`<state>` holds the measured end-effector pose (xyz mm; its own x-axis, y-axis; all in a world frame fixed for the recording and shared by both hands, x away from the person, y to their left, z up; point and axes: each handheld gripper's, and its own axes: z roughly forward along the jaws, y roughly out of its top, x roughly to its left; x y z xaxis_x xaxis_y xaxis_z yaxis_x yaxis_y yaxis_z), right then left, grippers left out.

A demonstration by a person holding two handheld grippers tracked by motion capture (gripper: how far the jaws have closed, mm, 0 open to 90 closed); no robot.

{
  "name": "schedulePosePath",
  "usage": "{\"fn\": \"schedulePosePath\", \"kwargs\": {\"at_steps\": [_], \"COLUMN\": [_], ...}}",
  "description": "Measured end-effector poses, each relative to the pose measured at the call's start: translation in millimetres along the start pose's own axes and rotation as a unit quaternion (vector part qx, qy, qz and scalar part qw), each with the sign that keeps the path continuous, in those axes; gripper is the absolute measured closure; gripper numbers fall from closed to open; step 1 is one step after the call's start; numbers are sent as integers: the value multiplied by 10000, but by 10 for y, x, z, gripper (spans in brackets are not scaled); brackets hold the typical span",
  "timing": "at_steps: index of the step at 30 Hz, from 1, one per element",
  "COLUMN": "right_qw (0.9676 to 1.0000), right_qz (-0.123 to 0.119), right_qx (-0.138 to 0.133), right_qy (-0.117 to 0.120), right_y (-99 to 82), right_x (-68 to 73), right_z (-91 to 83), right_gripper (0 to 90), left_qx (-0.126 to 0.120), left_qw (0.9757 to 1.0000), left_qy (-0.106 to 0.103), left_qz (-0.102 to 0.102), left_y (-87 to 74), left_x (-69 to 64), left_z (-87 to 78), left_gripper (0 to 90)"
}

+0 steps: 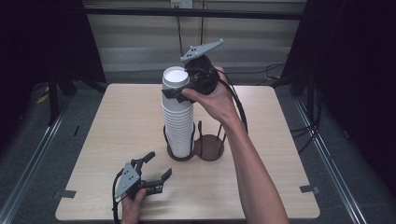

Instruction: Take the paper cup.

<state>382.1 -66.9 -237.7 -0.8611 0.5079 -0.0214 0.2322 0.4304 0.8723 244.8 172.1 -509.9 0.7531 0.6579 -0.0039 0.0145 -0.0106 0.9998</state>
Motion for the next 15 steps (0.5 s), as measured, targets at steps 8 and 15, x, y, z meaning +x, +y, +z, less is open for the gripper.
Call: {"fn": "schedulePosePath", "kwargs": {"at_steps": [8,15], "right_qw": [9998,9993], "right_qz": [35,59], "right_qx": [-214,-369], "right_qy": [-41,-51], "right_y": [19,56], "right_x": [13,23], "right_z": [-38,-96], "right_gripper": [200,204], "left_qx": [1,-8], "left_qw": [10000,10000], "left_qy": [0,14], "left_qz": [-1,-87], "left_y": [0,-3], "left_x": [0,-12], "left_z": [0,1], "left_gripper": [157,157]}}
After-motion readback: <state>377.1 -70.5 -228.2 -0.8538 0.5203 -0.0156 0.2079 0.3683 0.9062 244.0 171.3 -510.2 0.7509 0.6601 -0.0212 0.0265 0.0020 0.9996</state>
